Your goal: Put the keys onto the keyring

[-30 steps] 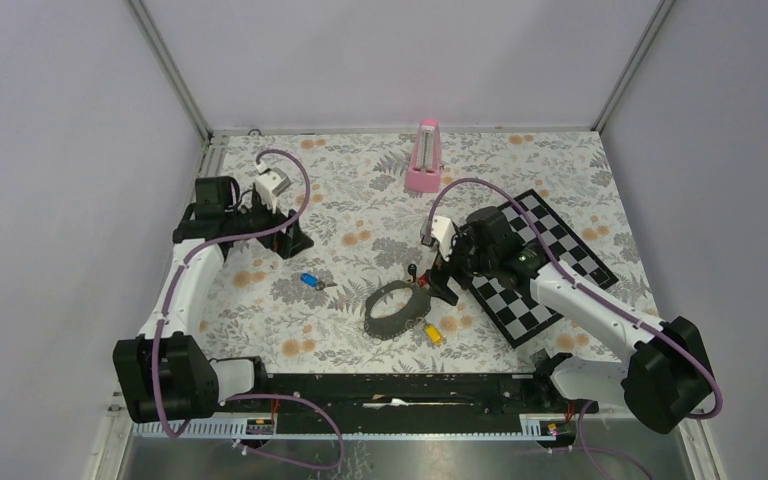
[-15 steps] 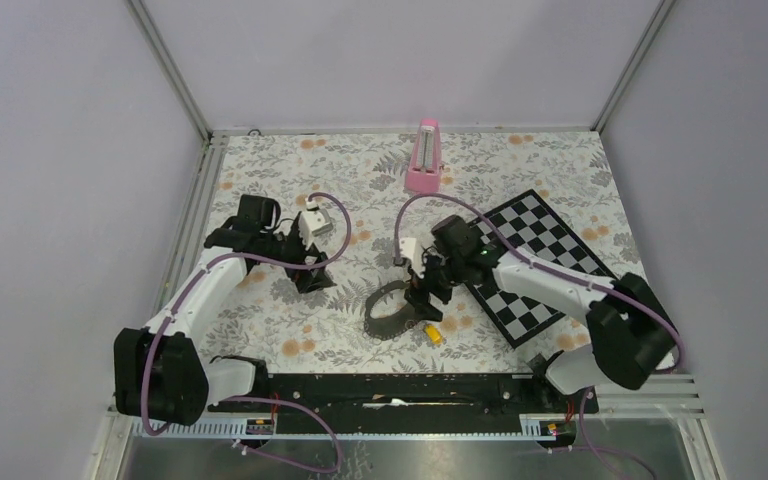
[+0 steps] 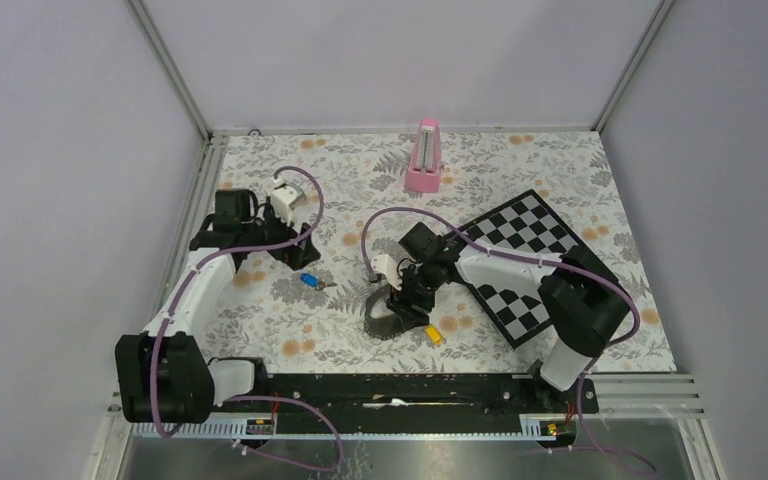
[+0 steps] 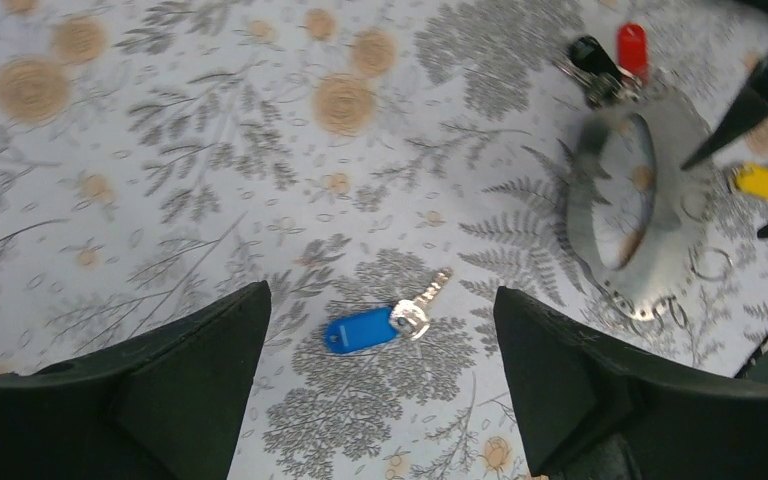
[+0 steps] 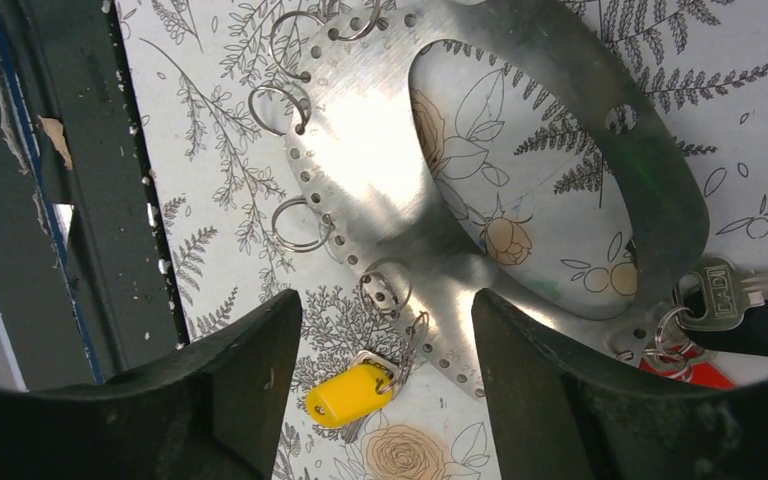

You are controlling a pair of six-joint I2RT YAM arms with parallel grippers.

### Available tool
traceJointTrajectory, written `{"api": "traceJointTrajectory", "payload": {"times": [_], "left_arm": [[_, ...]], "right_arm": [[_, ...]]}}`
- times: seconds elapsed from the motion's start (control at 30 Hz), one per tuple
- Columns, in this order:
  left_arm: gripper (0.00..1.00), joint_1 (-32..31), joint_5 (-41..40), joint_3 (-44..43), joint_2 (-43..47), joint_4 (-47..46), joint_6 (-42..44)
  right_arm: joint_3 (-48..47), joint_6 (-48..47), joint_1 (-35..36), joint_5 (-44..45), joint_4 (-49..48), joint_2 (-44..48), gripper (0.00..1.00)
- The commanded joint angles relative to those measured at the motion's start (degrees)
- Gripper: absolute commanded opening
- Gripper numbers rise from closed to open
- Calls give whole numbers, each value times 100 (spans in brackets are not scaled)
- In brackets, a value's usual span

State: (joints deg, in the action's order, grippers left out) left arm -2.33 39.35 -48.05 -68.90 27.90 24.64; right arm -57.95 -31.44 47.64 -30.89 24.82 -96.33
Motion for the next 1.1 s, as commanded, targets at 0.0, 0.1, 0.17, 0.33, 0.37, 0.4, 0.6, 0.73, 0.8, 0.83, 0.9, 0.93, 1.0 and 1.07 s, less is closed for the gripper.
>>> {"api": "traceJointTrajectory", "payload": {"times": [0.0, 0.1, 0.17, 0.33, 0.37, 0.4, 0.6, 0.73, 0.8, 0.83, 0.9, 0.93, 1.0, 1.07], "left_arm": [[91, 471, 85, -304, -53, -580, -600], [91, 498, 197, -261, -36, -578, -584], [91, 502, 269, -240, -43, -576, -576], [91, 504, 342, -249, -70, -562, -557], [91, 505, 357, -249, -71, -558, -557], [91, 502, 366, -245, -75, -563, -557], [91, 501, 372, -258, -66, -510, -533], [91, 501, 361, -257, -59, -501, -513], [91, 502, 363, -257, -70, -505, -494], [91, 503, 363, -257, -75, -505, -489], [91, 505, 362, -249, -71, -505, -472], [91, 503, 362, -239, -71, -506, -462], [91, 504, 367, -231, -71, -494, -433], [91, 499, 363, -231, -77, -475, -410]], "right_arm": [[-320, -184, 48, 106, 244, -246, 68], [-352, -238, 50, 156, 305, -351, 66], [-362, -256, 53, 218, 308, -423, 65], [-377, -349, 53, 215, 420, -550, 61], [-375, -361, 53, 200, 448, -567, 59], [-367, -370, 53, 165, 462, -584, 57], [-441, -421, 53, -83, 700, -636, 38], [-469, -423, 53, -238, 825, -583, 35], [-494, -404, 53, -286, 875, -555, 33], [-509, -394, 53, -316, 896, -543, 32], [-535, -369, 53, -383, 896, -519, 29], [-547, -351, 53, -413, 896, -522, 29], [-592, -316, 48, -454, 900, -559, 28], [-631, -294, 48, -489, 898, -608, 27]]}}
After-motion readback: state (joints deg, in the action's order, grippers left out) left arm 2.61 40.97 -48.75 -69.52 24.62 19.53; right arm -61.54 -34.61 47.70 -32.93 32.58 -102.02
